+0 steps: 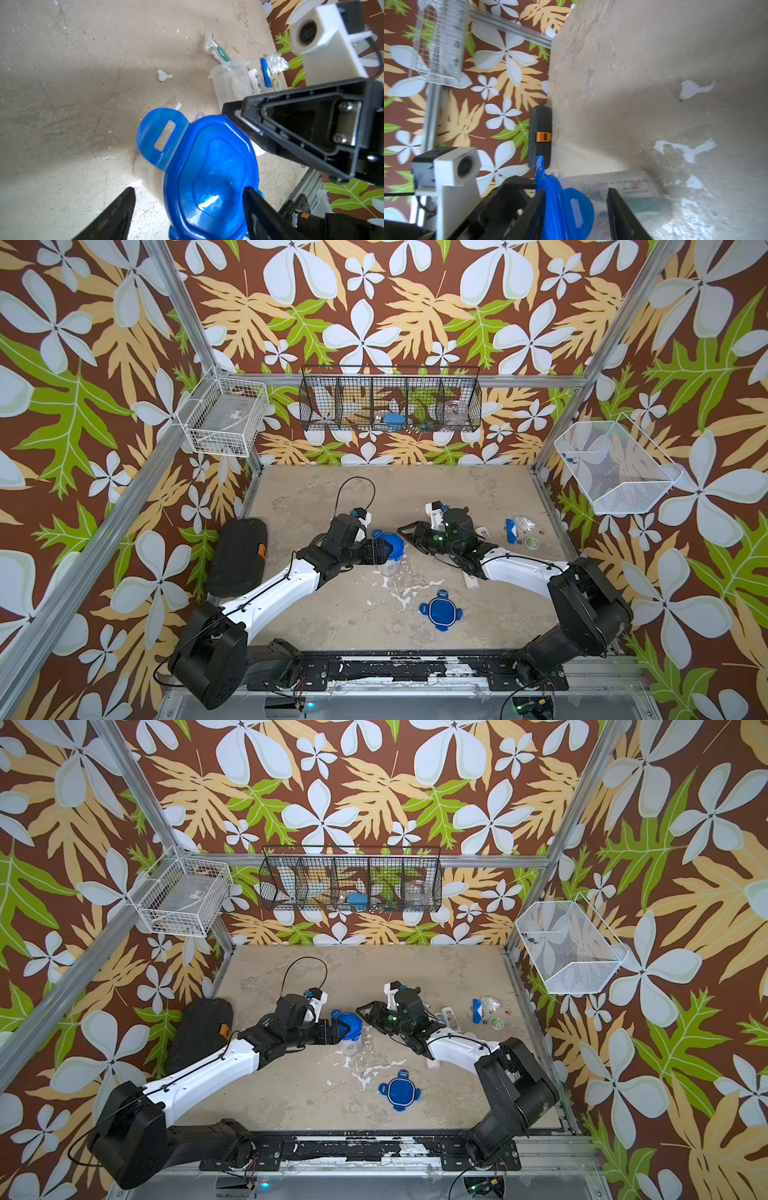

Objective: Take out toiletry kits
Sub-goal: Unfasten the latch on the container.

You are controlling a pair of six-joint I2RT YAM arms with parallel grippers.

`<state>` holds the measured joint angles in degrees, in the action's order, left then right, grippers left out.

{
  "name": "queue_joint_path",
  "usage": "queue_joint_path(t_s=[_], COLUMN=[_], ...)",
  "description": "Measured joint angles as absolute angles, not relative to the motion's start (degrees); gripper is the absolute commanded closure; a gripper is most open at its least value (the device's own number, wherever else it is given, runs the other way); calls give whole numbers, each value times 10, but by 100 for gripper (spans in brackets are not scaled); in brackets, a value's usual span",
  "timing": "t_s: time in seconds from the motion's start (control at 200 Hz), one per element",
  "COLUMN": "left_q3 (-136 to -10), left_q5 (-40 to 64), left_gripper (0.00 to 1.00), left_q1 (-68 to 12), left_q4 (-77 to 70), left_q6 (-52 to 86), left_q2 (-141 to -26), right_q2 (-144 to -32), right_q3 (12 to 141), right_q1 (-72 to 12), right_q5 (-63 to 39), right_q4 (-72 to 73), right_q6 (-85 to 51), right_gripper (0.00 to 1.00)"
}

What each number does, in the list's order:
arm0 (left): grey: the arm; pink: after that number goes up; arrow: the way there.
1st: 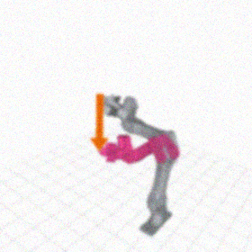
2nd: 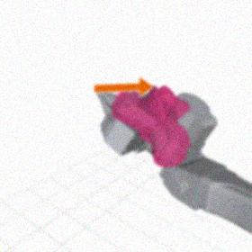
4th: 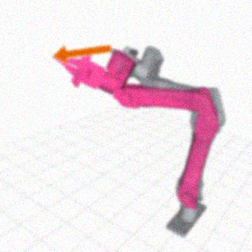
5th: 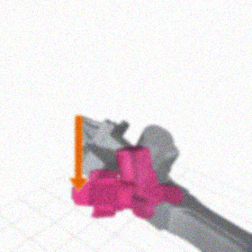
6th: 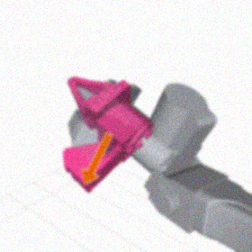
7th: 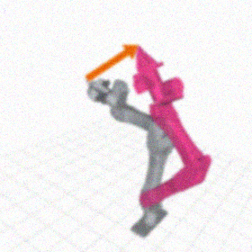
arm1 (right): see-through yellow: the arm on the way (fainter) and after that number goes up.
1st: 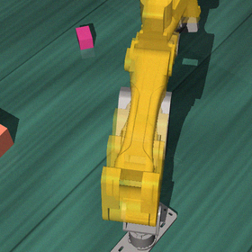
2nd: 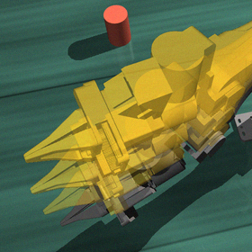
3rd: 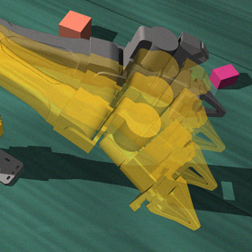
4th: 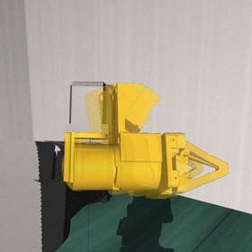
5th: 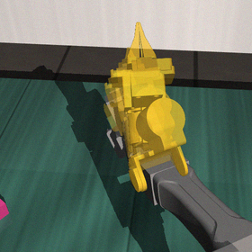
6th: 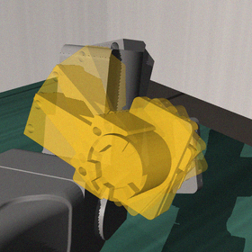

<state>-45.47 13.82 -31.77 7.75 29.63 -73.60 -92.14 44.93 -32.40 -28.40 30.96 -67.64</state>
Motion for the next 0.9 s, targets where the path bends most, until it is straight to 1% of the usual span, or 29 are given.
queue_joint_path(t_s=[0.105, 0.275, 0.43, 0.535, 0.631, 0.746, 0.821, 0.901], left_q3=[-446, -434, -433, -437, -442, -445, -446, -444], left_q5=[142, 144, 145, 147, 147, 145, 144, 144], left_gripper=[20, 21, 24, 25, 27, 29, 30, 32], left_q1=[-318, -318, -318, -318, -318, -318, -318, -318], left_q4=[69, 49, 43, 43, 42, 43, 40, 38], left_q6=[295, 293, 288, 284, 280, 272, 267, 266], left_q2=[-736, -736, -738, -743, -747, -751, -755, -757], right_q2=[-943, -965, -974, -985, -991, -991, -988, -988], right_q3=[435, 413, 394, 387, 386, 390, 392, 396], right_q1=[-325, -333, -342, -341, -340, -335, -330, -325], right_q5=[-299, -306, -295, -291, -295, -288, -289, -285], right_q4=[382, 455, 502, 531, 545, 547, 542, 536], right_q6=[-725, -781, -812, -836, -854, -860, -852, -852], right_gripper=[50, 52, 60, 70, 76, 78, 83, 85])
